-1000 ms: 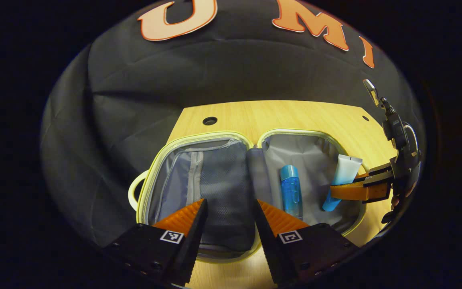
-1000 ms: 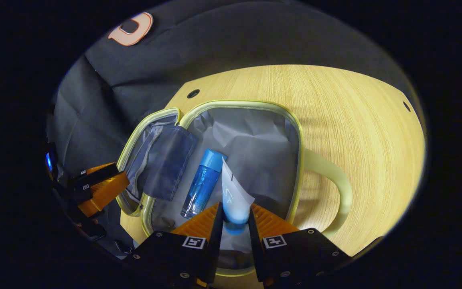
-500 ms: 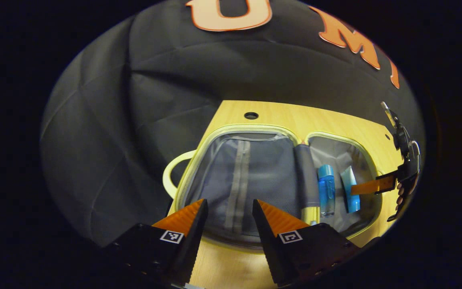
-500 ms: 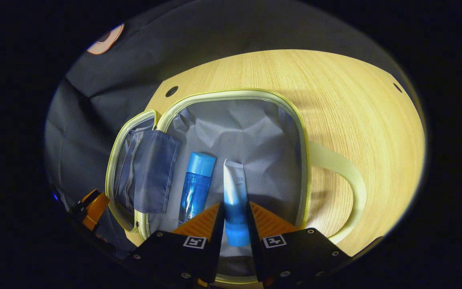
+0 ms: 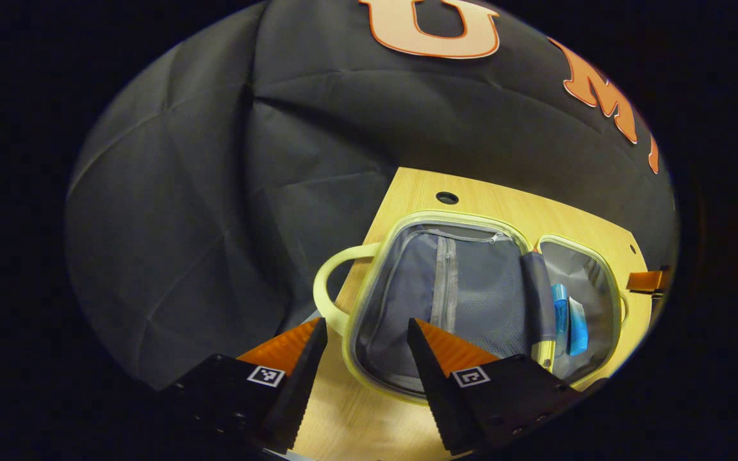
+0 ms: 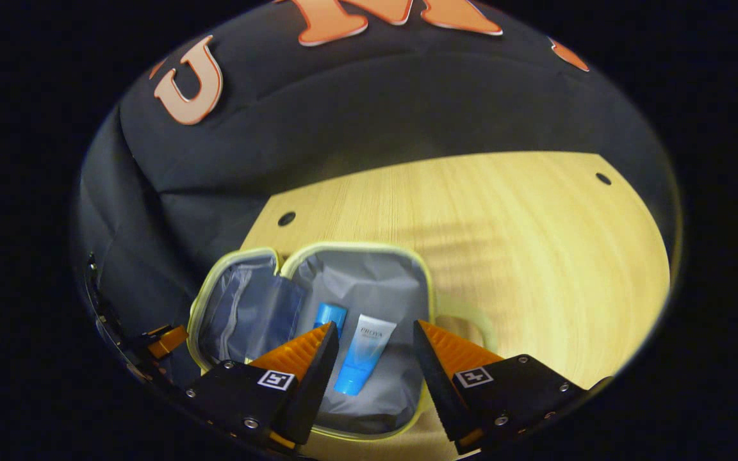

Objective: First open the suitcase, pack the skin care products into it, and then close the suitcase.

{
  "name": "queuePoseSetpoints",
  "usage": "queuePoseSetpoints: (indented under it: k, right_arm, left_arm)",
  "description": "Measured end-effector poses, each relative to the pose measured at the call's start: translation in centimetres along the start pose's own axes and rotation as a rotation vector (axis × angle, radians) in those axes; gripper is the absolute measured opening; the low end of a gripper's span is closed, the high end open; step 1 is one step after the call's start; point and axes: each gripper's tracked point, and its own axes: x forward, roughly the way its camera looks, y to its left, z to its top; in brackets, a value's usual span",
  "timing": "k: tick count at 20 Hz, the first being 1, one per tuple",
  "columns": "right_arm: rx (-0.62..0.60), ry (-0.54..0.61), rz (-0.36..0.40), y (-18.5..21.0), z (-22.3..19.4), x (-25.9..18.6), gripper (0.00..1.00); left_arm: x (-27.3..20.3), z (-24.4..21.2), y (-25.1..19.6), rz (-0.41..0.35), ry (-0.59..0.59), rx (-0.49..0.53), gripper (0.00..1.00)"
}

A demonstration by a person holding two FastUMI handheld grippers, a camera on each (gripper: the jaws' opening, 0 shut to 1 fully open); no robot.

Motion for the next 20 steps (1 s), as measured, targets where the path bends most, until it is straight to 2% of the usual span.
queuePoseSetpoints:
  k: [4,8,10,13,14,20]
  right_arm:
    - [0.021,-0.129,-0.03,-1.3,3.5,-4.0,0.83]
    - [-0.039,-0.219,-0.084,-2.8,5.4,-6.6,0.87]
    - [-0.067,-0.242,-0.108,-3.3,6.0,-7.9,0.9]
    - [-0.076,-0.263,-0.118,-3.3,6.2,-9.5,0.92]
    - [-0.08,-0.262,-0.127,-3.4,6.1,-9.7,0.92]
    - [-0.093,-0.263,-0.164,-4.7,6.3,-11.3,0.93]
  left_arm:
    - [1.6,0.9,1.9,-0.012,-0.002,-0.066,0.86]
    - [3.8,0.9,3.6,-0.04,0.006,-0.191,0.9]
    - [4.9,0.8,4.3,-0.058,0.017,-0.274,0.91]
    - [6.5,0.4,4.1,-0.126,0.041,-0.43,0.99]
    - [6.7,0.3,4.0,-0.142,0.05,-0.482,0.95]
    - [8.7,1.3,3.0,-0.296,0.074,-0.798,0.93]
